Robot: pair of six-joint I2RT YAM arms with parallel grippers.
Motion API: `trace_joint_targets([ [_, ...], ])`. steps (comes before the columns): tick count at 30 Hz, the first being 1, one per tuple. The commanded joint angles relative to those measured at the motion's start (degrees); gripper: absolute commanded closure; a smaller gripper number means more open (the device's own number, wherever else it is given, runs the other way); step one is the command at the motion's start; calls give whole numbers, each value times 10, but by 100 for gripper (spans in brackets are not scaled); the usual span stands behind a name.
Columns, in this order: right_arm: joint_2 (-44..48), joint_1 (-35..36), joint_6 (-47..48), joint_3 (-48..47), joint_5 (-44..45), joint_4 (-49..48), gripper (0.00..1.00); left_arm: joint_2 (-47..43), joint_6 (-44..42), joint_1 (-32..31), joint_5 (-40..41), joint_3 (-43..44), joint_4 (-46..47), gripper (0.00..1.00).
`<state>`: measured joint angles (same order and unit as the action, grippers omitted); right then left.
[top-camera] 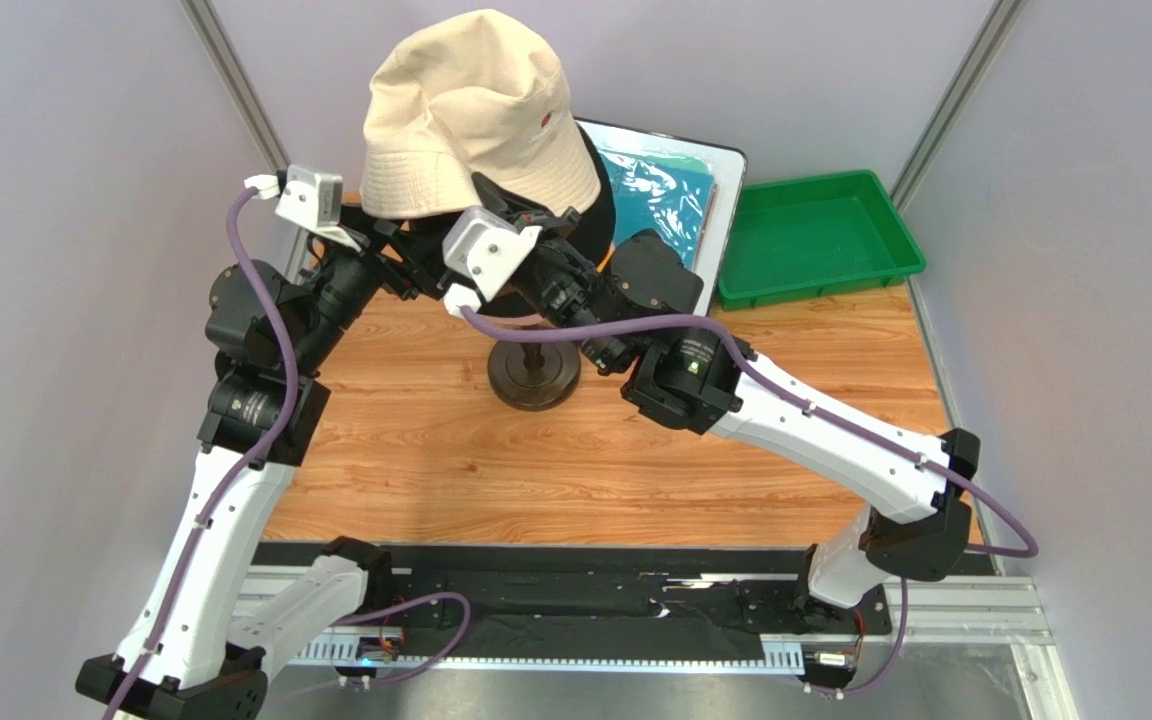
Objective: Stack the hats
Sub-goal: Stack the hat on the hat.
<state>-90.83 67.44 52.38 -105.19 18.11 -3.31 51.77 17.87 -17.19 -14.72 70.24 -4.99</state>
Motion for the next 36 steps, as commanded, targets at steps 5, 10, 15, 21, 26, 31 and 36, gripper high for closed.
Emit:
trace_joint_targets([
  [5, 70, 6, 29, 90, 58, -107, 100, -82, 8, 2, -12, -21, -59, 12],
  [10, 96, 10, 29, 128, 65, -119, 100, -143, 22, 2, -43, -38, -143, 12],
  [15, 109, 12, 23, 168, 69, -134, 100, -163, 56, 2, -74, -47, -105, 12],
  [21, 128, 14, 6, 209, 78, -145, 100, -148, 75, 2, -89, -65, 24, 14],
  [26, 144, 19, -4, 259, 82, -166, 100, -113, 108, 2, -73, -17, 41, 17],
  [31, 154, 21, -12, 293, 88, -187, 100, -93, 103, 2, 23, 33, 14, 20],
  [36, 153, 22, -14, 303, 89, -202, 100, -78, 152, 3, 69, 16, 9, 21],
])
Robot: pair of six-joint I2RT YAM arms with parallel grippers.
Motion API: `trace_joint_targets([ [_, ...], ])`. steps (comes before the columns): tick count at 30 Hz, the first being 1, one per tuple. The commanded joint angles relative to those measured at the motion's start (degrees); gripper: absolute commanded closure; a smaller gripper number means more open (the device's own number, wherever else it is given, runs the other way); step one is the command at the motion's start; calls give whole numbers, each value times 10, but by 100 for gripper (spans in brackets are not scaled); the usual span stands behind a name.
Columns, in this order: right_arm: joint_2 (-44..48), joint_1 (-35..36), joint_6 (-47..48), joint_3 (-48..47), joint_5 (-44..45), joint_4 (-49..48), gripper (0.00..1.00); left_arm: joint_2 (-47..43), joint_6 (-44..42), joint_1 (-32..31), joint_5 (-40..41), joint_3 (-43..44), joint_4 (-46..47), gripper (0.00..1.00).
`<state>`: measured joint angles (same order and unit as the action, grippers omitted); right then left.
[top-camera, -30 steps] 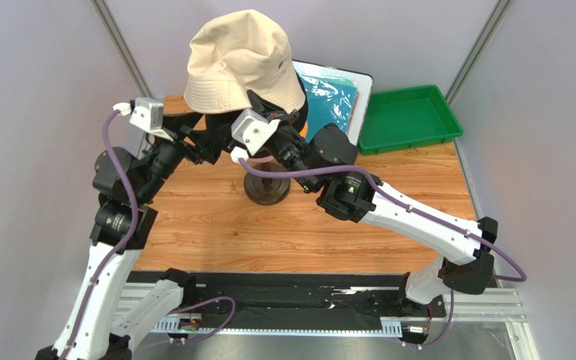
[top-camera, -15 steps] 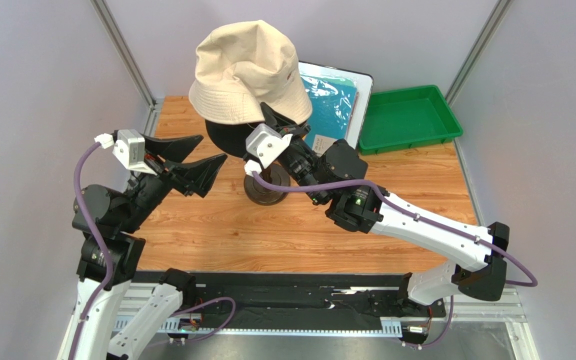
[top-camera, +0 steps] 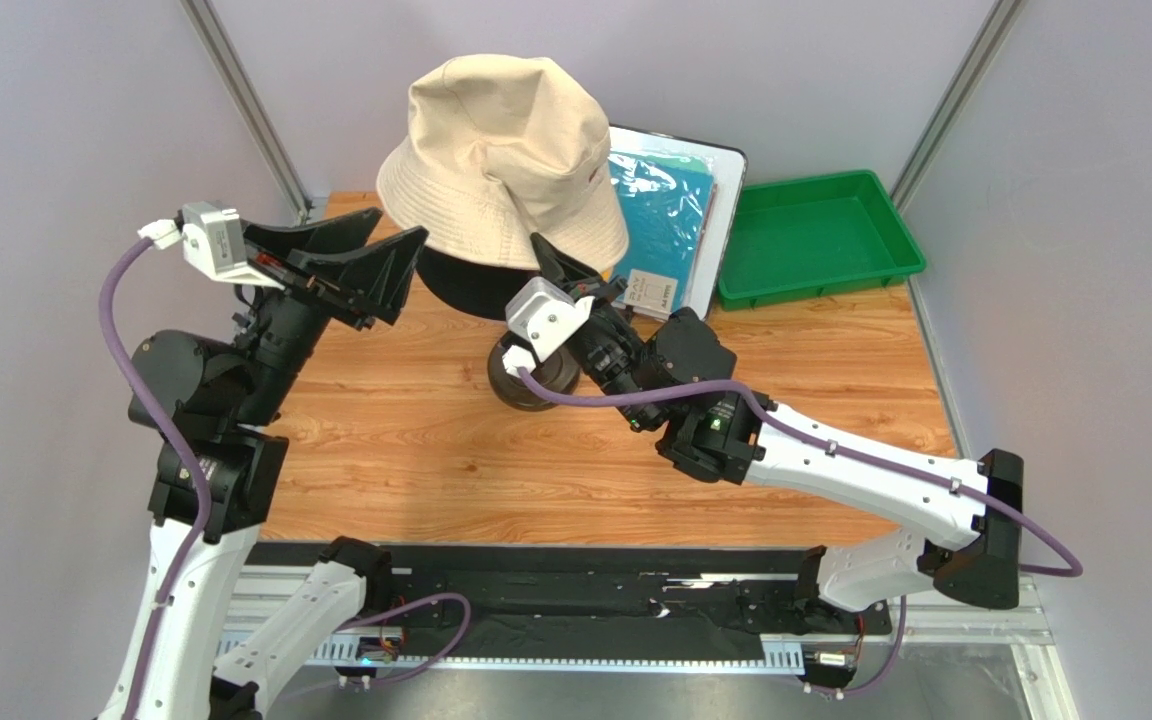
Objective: Stack the hats
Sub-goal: Stack the hat on the hat.
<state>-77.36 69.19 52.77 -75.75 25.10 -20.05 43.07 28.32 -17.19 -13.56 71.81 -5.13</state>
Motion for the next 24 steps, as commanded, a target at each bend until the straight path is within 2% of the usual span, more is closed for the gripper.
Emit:
trace_joint_targets([
  [1, 15, 4, -18, 9, 19, -37, 100, 6, 75, 3, 54, -9, 19, 21],
  [5, 15, 4, -19, 9, 21, -38, 100, -41, 139, 4, 60, -75, 86, 24],
  [7, 17, 3, -21, 8, 19, -38, 100, -50, 156, 5, 71, -79, 74, 22],
  [10, 18, 3, -24, 3, 14, -35, 100, -41, 185, 6, 41, -81, 71, 19],
  [16, 18, 4, -31, 5, 14, -25, 100, -11, 256, 9, -4, -97, 153, 17],
  [24, 25, 4, -36, 0, 7, -14, 100, 8, 288, 15, -5, -94, 167, 17],
])
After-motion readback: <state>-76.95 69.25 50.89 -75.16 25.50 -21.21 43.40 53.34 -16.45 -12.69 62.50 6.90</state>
